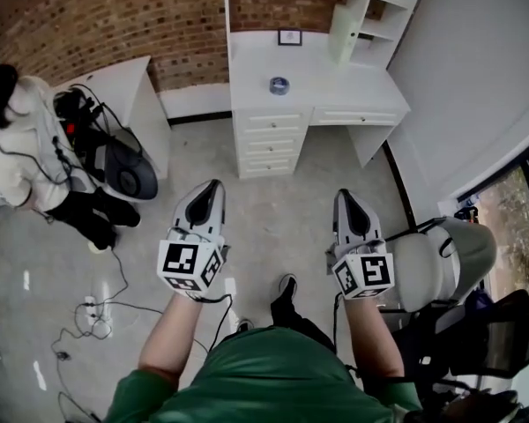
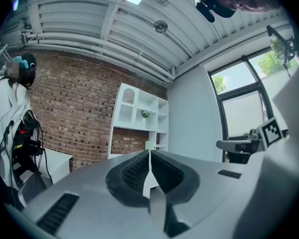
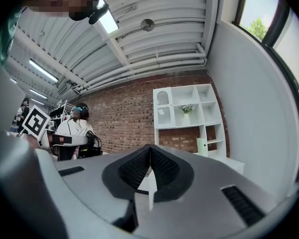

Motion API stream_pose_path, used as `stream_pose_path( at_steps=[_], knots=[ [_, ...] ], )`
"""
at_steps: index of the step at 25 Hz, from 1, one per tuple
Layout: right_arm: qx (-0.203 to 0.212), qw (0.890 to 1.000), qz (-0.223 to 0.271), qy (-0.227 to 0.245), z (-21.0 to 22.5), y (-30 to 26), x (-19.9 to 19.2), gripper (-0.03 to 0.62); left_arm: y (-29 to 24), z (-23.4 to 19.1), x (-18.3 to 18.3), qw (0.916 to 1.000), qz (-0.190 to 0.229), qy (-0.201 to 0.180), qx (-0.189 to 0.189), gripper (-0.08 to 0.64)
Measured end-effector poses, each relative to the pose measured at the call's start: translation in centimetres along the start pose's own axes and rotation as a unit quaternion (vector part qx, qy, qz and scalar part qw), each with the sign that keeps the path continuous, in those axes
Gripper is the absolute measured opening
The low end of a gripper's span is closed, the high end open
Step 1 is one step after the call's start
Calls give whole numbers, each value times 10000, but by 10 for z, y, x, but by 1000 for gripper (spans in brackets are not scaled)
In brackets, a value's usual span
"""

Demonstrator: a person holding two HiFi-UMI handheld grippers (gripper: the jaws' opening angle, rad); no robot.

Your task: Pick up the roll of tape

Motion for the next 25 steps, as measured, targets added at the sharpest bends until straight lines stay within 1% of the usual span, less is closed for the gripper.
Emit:
stream_pose_path(
  at_steps=[5, 7, 10, 11, 12, 13, 16, 19, 25],
  knots=[
    [229, 9997, -27, -32, 74, -75, 12, 23, -96, 4, 9, 9996, -161, -59, 225, 28],
    [265, 9996, -5, -67, 100, -94, 21, 23, -123, 11, 16, 9994, -175, -72, 294, 28],
    [308, 9994, 25, -147, 133, -117, 31, 29, -155, 17, 26, 9986, -147, -197, 464, 29],
    [342, 9993, 4, -162, 142, -125, 33, 97, -165, 19, 28, 9983, -142, -223, 520, 59],
    [381, 9991, -47, -176, 152, -132, 34, 178, -176, 22, 30, 9980, -152, -245, 555, 147],
    [416, 9989, -108, -191, 161, -139, 34, 212, -185, 24, 31, 9978, -178, -276, 579, 210],
    [465, 9984, -209, -261, 188, -152, 35, 212, -207, 37, 31, 9968, -286, -364, 656, 212],
    [532, 9978, -240, -322, 207, -159, 37, 212, -222, 48, 28, 9960, -402, -356, 717, 212],
    [538, 9971, -397, -350, 219, -206, 19, 212, -263, 23, 7, 9955, -520, -300, 727, 212]
  ],
)
Point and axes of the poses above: the fingertips, and each gripper's own axes: y backward along the fingers, z to its right, x out of its top, the point moved 7 cm from there along y, backward along the fingers, and after that the axes turned 11 degrees about -y, right-handed, at the moved point
